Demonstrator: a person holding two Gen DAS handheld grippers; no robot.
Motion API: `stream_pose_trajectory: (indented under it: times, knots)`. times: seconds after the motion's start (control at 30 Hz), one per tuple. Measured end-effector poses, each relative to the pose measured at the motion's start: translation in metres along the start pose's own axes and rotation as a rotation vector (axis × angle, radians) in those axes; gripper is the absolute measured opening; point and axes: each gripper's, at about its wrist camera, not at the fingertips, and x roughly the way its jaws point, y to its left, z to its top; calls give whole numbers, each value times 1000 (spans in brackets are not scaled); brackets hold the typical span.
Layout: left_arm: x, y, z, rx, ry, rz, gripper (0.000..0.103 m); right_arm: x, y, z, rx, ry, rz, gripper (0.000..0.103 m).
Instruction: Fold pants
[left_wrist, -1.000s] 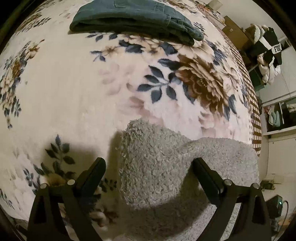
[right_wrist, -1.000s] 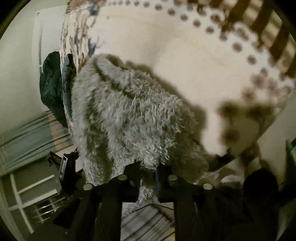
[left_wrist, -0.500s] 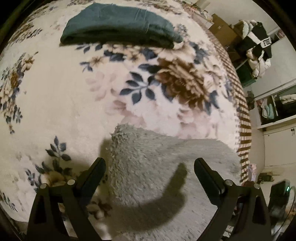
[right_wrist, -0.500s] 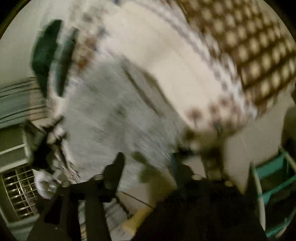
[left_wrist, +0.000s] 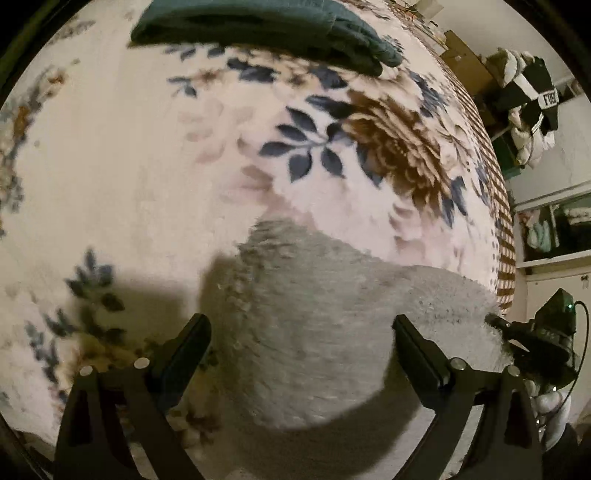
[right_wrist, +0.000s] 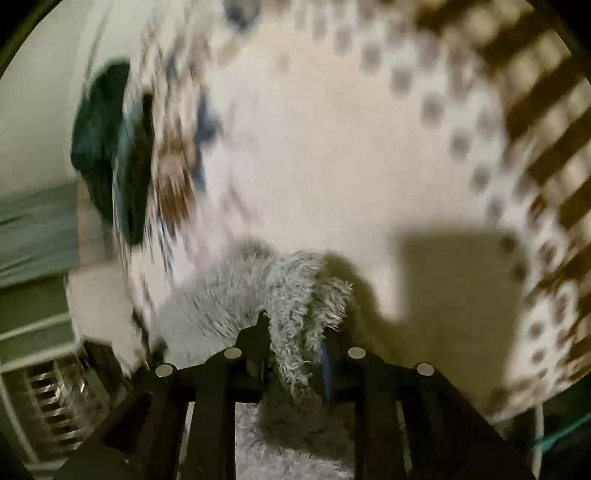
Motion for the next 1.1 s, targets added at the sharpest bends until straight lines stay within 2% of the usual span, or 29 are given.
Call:
stream_pose_trajectory:
  times: [0.03, 0.1, 0.17, 0.2, 0.23, 0.3, 0.37, 0.43, 0.47, 0.53, 0.57, 0.6, 0.63, 0.67, 0.73, 0.8, 0.87, 0.9, 0.97, 1.0, 1.03, 1.1]
  knots:
    - [6, 2, 2, -17, 12, -6, 103, 3, -2, 3, 6, -7, -40, 22]
    - [3, 3, 2, -26, 9, 5, 103, 13, -4, 2, 21, 42, -51, 25]
    - [-15, 4, -3, -27, -19, -4, 102, 15, -1, -3, 9, 90, -56, 40]
    - [-25, 5, -7, -30, -34, -5, 102, 6, 2, -8, -13, 89, -77, 56]
    - [-35, 6, -12, -36, -49, -11, 102, -3, 2, -14, -26, 76, -79, 63]
    - [-51, 11, -21, -56, -73, -33, 102, -32, -2, -36, -43, 37, -63, 65]
    - [-57, 15, -25, -60, -81, -40, 102, -49, -18, -67, 10, 34, -60, 69]
    - [-50, 16, -22, -59, -69, -27, 102, -48, -30, -95, 61, 72, -60, 69]
    - [-43, 16, -21, -58, -55, -14, 102, -41, -40, -110, 95, 120, -67, 69]
    - [-31, 14, -19, -52, -36, -5, 102, -24, -55, -128, 151, 179, -37, 69]
    - [-24, 13, -18, -40, -25, -1, 103, -13, -60, -134, 183, 192, -10, 68]
    - [-21, 12, -17, -36, -19, 6, 103, -4, -62, -135, 189, 192, 20, 55]
    - [-18, 13, -16, -34, -16, 12, 103, 1, -60, -136, 169, 179, 39, 18]
    - [-15, 14, -15, -37, -12, 9, 103, 4, -57, -136, 143, 172, 8, 13]
    - [-10, 15, -13, -40, 2, 4, 103, 7, -52, -138, 66, 171, -125, 9]
    - [-7, 14, -12, -43, 14, -2, 103, 11, -63, -143, 70, 213, -207, 9]
    - [-13, 10, -12, -35, 6, 5, 103, 10, -65, -141, 72, 222, -156, 9]
    - [-21, 10, -14, -31, -4, -1, 103, 5, -60, -139, 41, 216, -133, 13]
    - [-37, 13, -21, -38, -27, -39, 103, -14, -46, -131, -54, 190, -128, 45]
    - [-43, 15, -26, -43, -37, -53, 103, -22, -43, -127, -77, 165, -118, 78]
    - [-53, 18, -34, -56, -52, -77, 103, -29, -40, -124, -87, 140, -92, 93]
    - [-62, 23, -47, -82, -64, -119, 103, -40, -41, -113, -97, 99, -49, 95]
